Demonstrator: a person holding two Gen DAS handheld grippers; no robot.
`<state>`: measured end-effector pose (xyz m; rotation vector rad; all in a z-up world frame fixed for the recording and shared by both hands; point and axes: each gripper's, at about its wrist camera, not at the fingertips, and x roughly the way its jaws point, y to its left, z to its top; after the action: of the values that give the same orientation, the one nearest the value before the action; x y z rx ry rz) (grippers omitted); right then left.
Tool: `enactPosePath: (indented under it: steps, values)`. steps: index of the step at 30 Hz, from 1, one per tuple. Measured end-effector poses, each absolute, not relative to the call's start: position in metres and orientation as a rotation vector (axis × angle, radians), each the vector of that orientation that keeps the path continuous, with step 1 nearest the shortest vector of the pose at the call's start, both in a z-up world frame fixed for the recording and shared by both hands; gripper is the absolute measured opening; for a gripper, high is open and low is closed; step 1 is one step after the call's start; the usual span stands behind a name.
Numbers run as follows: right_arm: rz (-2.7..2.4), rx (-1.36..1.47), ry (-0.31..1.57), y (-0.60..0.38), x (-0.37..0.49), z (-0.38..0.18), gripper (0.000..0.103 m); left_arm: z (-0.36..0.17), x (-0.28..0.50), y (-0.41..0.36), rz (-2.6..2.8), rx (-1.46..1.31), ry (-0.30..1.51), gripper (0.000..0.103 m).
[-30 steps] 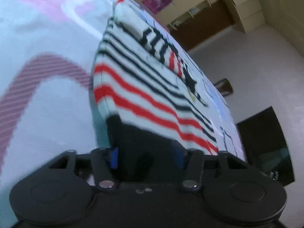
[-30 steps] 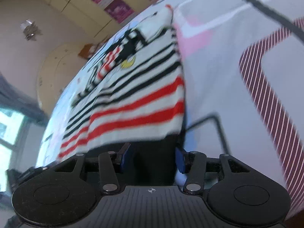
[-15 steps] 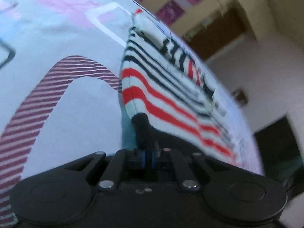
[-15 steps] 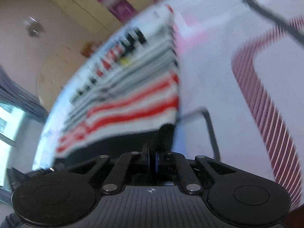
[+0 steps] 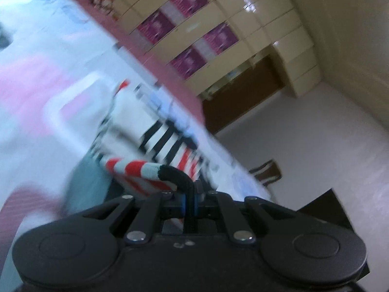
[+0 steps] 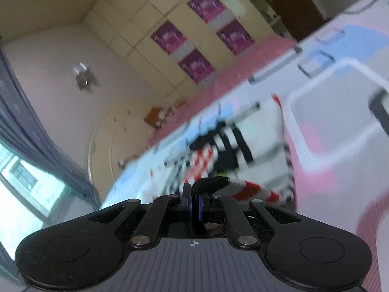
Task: Fold small clothes
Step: 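Grasp the sweater hem with both grippers and lift it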
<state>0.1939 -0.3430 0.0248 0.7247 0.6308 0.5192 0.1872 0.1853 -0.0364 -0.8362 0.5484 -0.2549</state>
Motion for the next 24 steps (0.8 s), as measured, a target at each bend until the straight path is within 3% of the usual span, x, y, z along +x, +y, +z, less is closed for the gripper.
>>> enactPosePath:
  steps: [8,15,21,22,24]
  values:
    - [0.472,0.756,0.610,-0.335,0.320,0.053,0.004,-0.020,0.330,0.186,-0.278,-0.836,0.512,0.006]
    - [0.372,0.776,0.827,-0.312,0.435,-0.038,0.004,-0.105,0.435,0.190,-0.160,-0.814,0.756,0.006]
    - [0.351,0.834,0.889,-0.311,0.479,-0.066,0.005,-0.115,0.470,0.195,-0.205,-0.802,0.777,0.006]
    - [0.354,0.849,0.897,-0.310,0.485,-0.067,0.005,-0.121,0.478,0.197,-0.222,-0.824,0.781,0.008]
    - [0.363,0.853,0.894,-0.309,0.503,-0.073,0.008,-0.128,0.488,0.203,-0.239,-0.874,0.754,0.028]
